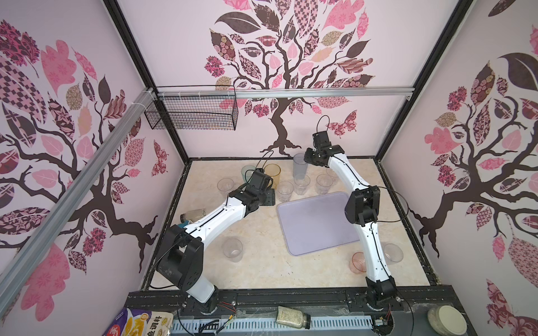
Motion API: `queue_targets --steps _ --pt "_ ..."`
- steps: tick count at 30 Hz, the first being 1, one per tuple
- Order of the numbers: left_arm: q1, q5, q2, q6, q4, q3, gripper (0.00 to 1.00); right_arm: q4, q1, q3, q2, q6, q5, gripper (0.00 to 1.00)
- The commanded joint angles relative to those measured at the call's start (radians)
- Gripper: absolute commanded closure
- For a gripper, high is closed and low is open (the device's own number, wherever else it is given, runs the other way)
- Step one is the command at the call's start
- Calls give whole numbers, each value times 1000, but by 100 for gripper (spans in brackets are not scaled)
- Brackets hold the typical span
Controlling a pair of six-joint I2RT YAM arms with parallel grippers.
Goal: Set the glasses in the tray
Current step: 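Reach the right gripper to the light-blue textured glass and grasp its rim, then lift the light-blue glass with the right gripper and lower it onto the tray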
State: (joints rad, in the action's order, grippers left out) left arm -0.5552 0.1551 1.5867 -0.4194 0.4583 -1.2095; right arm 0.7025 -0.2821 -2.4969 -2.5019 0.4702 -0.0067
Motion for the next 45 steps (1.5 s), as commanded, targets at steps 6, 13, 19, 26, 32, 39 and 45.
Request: queue_targets --steps 6,13,19,26,32,39,45 --pt "-2 4 -14 -4 2 15 29 -15 0 -12 2 -9 48 94" --pt "-3 -3 -19 -21 -12 20 29 -20 0 -15 86 -29 40 100" --pt "-2 -11 -25 -19 -3 18 29 -26 1 -36 148 -26 53 100" --pt "-2 -10 -28 -32 -12 25 29 -7 1 -49 250 -4 34 100" --pt "25 30 -61 3 5 -1 29 90 -20 75 411 13 -40 100" --pt "127 -7 -85 -37 -1 11 29 88 -140 584 765 -35 -14 100" --pt "128 -30 -108 -60 13 51 29 271 -212 802 896 -71 -19 100"
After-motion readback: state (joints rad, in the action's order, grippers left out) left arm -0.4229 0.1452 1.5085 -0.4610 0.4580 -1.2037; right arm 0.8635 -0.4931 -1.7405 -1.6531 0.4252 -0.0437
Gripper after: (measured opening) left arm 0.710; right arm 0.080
